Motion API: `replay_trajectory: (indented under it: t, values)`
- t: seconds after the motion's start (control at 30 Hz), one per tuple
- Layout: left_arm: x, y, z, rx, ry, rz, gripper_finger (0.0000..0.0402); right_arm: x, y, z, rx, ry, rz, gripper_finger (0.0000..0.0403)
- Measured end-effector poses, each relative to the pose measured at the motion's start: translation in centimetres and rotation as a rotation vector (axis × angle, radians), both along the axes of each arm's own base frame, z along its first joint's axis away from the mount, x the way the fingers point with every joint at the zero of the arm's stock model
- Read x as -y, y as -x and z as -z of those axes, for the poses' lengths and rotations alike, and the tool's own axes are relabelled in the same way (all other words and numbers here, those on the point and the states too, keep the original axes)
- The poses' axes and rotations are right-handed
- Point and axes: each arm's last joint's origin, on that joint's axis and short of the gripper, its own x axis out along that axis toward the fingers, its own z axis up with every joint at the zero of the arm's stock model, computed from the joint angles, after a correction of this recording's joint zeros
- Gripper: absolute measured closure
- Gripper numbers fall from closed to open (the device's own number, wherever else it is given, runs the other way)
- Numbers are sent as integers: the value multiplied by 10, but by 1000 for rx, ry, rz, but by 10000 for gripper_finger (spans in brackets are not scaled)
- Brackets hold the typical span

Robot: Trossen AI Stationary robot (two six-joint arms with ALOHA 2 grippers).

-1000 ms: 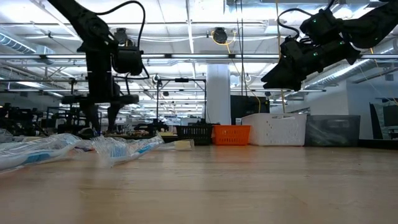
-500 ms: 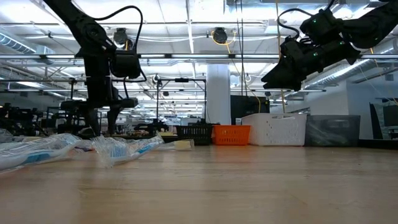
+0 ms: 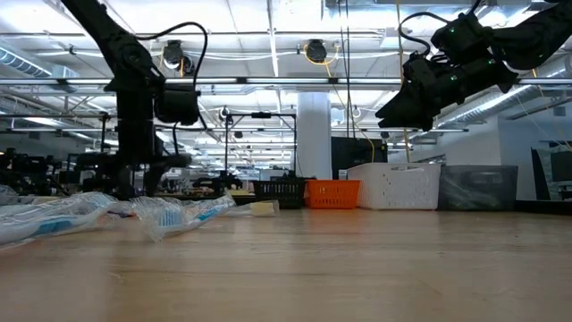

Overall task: Pick & Place Toothbrushes
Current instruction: Put the purple toothbrush into the white bin

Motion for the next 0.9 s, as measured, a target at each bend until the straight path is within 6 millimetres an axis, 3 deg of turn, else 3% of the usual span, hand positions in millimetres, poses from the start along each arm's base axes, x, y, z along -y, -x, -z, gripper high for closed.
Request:
replay_trajectory:
  t: [0.33,0.43,0.6,0.9]
  values:
    - [-3,-3,7,22,-9,20,242,0,0,0,0,0,0,209]
    - [-3,-2,7,29,4,21,274,0,0,0,0,0,0,209]
    - [-3,-2,7,14,7,71,381,0,0,0,0,-1,0,209]
    - [1,-3,-1,34,-21,161,394,0,0,0,0,-1,0,209]
